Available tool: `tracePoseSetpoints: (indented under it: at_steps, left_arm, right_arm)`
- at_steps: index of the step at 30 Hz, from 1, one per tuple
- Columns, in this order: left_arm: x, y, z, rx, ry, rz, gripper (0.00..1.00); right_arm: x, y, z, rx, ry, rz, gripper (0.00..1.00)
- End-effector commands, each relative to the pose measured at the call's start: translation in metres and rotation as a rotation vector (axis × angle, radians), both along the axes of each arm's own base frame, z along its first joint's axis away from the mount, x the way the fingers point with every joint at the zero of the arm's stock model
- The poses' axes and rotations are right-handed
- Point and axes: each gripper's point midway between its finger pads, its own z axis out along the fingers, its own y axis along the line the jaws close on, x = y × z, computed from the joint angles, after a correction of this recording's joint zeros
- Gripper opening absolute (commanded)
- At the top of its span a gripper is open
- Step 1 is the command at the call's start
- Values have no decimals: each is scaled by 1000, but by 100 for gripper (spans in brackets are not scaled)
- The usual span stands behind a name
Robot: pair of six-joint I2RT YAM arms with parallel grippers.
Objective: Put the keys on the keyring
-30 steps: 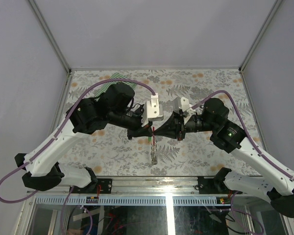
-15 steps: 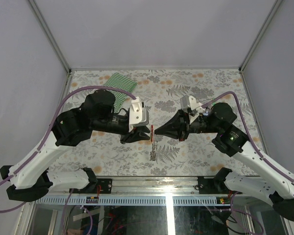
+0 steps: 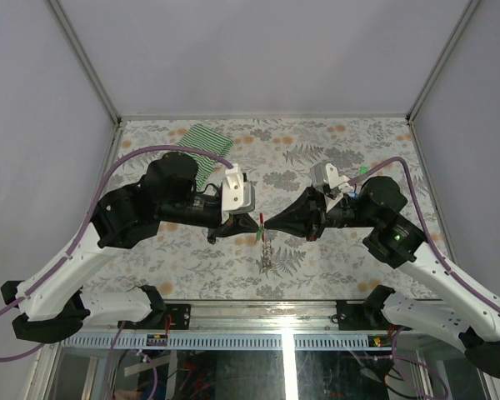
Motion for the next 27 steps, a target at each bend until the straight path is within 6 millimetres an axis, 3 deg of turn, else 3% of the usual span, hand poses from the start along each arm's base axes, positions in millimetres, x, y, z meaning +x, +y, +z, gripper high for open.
tracePoseSetpoints:
  at_steps: [1, 11, 22, 27]
  left_arm:
    - [5, -6, 10, -48, -47, 3, 0]
    - [6, -6, 3, -38, -43, 11, 0]
    - [2, -14, 11, -116, -51, -20, 0]
    - [2, -15, 22, -192, -72, -9, 9]
  right_arm:
    - [-3, -9, 38, 102, -89, -29, 0]
    - [-3, -17, 53, 154, -108, -77, 0]
    - [4, -20, 66, 285, -56, -128, 0]
    - [3, -21, 66, 290, -66, -130, 0]
